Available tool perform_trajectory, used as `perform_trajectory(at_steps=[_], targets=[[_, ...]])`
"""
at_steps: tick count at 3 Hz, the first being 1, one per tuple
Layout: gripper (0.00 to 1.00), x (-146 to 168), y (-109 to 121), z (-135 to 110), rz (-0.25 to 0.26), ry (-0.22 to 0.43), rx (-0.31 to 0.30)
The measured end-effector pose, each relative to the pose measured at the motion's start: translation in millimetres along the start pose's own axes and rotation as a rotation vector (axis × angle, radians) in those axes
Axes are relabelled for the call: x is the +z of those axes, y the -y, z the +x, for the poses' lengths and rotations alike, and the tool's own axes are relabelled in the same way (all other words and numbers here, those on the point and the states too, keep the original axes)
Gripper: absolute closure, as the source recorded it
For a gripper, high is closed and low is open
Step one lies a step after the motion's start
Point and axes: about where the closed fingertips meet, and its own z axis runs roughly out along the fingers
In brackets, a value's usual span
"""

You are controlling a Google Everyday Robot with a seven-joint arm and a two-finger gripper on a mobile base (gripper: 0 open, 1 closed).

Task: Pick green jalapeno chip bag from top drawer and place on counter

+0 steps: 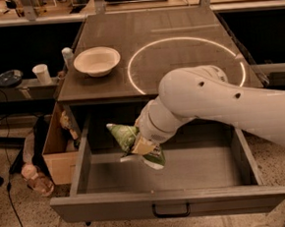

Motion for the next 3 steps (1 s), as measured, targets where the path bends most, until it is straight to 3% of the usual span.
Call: perform_trajectory(at_steps=[1, 2, 3], targets=[[1.00, -40, 3, -15, 0.023, 0.012, -0.041], [1.00, -105, 5, -42, 0.036, -0.012, -0.085], [1.00, -103, 1, -43, 0.032, -0.002, -0.080]])
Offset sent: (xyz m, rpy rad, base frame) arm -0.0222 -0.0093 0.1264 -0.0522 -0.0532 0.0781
